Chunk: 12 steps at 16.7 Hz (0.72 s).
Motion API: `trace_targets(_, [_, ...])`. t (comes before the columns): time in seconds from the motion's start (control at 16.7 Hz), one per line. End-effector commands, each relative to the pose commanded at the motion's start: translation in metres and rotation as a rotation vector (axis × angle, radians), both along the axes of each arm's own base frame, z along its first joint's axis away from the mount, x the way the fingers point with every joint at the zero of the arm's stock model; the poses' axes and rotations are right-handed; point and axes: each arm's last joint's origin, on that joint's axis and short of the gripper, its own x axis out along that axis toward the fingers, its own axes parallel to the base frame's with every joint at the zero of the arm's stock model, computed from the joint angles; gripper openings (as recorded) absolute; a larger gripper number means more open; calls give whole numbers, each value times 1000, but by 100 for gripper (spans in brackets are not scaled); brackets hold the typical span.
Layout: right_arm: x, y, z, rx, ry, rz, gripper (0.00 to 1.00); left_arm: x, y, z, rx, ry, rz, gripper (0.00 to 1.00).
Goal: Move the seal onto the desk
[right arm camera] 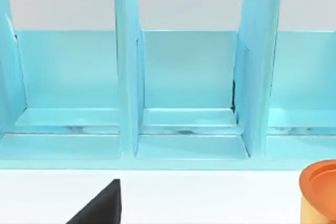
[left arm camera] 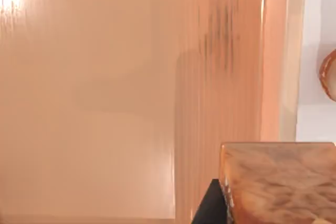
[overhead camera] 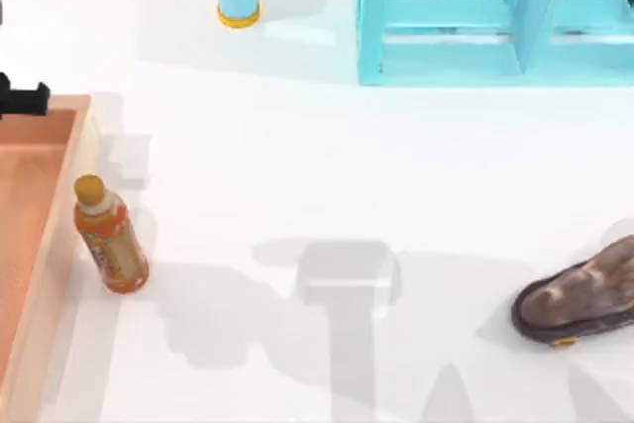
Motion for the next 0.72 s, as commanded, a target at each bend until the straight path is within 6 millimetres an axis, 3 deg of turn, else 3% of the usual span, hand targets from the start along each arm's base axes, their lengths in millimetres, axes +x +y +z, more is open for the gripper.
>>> trace_targets(0.3, [0, 0, 0, 0, 0, 0, 100, -15, -38, -13, -55, 147, 22, 0])
trace_targets(0.72, [0, 0, 0, 0, 0, 0, 100, -16, -45, -14, -60, 174, 16, 0])
